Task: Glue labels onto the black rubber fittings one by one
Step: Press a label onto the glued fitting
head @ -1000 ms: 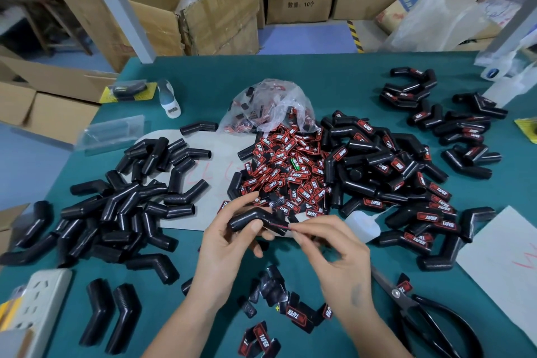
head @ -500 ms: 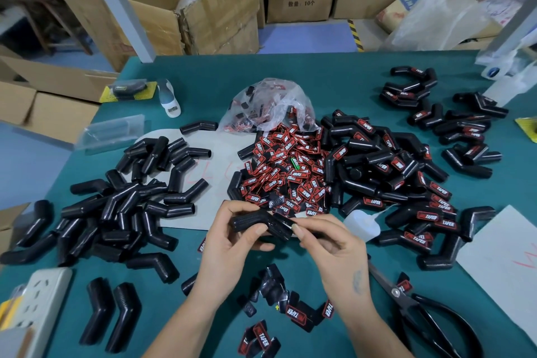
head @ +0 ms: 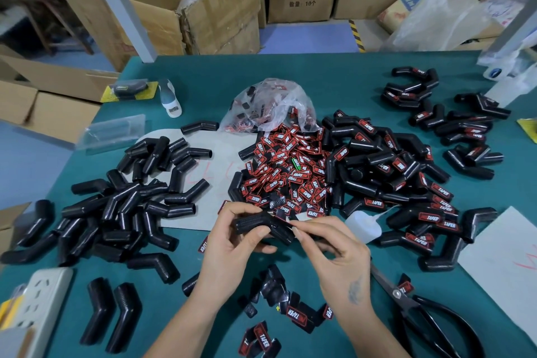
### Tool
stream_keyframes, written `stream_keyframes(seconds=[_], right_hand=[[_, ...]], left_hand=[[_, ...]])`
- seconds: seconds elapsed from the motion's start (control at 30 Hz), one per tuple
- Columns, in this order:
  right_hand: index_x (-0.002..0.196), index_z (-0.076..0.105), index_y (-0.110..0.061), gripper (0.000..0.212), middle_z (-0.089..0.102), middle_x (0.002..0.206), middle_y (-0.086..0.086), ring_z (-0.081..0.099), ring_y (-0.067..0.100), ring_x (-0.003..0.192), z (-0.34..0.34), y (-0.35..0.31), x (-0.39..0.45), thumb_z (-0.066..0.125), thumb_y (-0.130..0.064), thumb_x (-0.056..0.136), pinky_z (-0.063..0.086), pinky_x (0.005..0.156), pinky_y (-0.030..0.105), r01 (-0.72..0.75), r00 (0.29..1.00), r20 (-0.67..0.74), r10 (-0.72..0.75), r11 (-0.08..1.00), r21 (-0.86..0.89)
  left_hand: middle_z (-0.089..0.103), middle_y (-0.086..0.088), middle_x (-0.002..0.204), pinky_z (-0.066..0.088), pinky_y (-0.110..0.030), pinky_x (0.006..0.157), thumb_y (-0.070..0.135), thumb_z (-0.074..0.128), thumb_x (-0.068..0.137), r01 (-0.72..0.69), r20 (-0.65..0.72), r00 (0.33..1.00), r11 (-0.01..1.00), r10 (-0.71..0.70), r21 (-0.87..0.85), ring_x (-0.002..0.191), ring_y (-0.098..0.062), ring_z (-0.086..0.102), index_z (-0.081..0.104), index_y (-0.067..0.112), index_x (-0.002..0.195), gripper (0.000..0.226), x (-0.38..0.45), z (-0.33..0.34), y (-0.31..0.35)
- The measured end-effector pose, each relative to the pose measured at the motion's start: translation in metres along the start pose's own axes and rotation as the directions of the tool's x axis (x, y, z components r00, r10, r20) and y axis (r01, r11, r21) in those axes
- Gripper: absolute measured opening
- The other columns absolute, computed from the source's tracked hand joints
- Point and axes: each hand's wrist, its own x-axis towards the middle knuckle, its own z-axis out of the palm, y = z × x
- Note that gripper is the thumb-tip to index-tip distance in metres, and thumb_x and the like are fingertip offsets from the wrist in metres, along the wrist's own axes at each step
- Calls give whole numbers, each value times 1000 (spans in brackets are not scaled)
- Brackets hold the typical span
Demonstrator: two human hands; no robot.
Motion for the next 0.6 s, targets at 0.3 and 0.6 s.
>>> stream_keyframes(seconds=[0.3,0.6], right_hand=[[107,83,-27,17,72,103,-14,73,17,94,-3,0,1,75,-21,94,54,75,18,103,994,32,-102,993,-62],[106,83,-20,15,70,103,-14,71,14,96,-4,1,3,74,-15,96,52,81,18,188,981,70,-182,977,-97]], left_hand=[[70,-11,99,64,-35,67,12,71,87,-10,4,1000,1000,9,17,88,-30,73,71,33,98,24,1,-1,-2],[67,-18,100,64,-35,66,11,72,87,-9,8,1000,1000,9,15,87,-29,70,70,28,101,22,2,-2,-4]])
